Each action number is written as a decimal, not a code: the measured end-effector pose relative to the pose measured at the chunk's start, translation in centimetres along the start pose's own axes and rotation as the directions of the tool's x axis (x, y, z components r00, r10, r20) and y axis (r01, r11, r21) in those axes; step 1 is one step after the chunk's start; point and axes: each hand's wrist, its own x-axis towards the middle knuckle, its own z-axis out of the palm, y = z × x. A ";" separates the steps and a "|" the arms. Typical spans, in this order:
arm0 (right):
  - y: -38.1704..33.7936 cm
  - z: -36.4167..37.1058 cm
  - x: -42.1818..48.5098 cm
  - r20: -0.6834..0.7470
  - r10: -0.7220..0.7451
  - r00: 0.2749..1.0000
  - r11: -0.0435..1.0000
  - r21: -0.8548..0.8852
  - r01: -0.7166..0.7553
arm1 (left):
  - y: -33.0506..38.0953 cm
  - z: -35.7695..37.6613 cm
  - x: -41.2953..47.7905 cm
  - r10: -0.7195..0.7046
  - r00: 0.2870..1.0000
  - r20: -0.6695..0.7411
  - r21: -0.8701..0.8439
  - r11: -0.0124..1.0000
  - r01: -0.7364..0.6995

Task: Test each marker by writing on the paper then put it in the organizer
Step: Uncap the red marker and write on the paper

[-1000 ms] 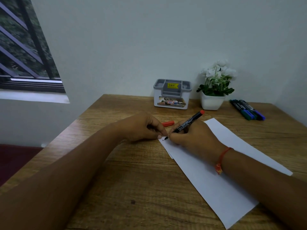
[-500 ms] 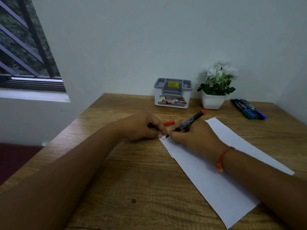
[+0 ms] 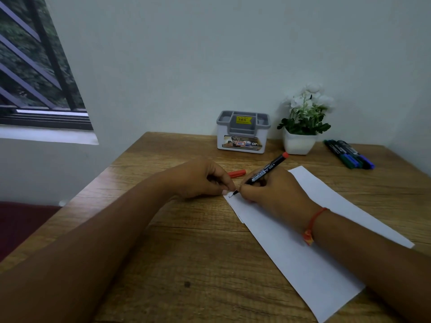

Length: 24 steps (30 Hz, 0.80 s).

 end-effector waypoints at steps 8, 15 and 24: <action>-0.2 -0.1 0.1 -0.031 -0.008 0.999 1.000 -0.019 0.007 | 0.0 -0.1 0.1 0.001 1.000 -0.004 0.014 1.000 0.000; -0.1 -0.1 0.0 -0.030 -0.003 1.000 1.000 0.000 0.003 | 0.0 0.0 0.0 -0.003 1.000 -0.009 0.010 1.000 0.003; -0.1 0.0 0.1 -0.063 0.016 0.998 0.999 -0.032 -0.018 | 0.1 0.0 0.0 -0.015 1.000 -0.007 0.025 1.000 0.015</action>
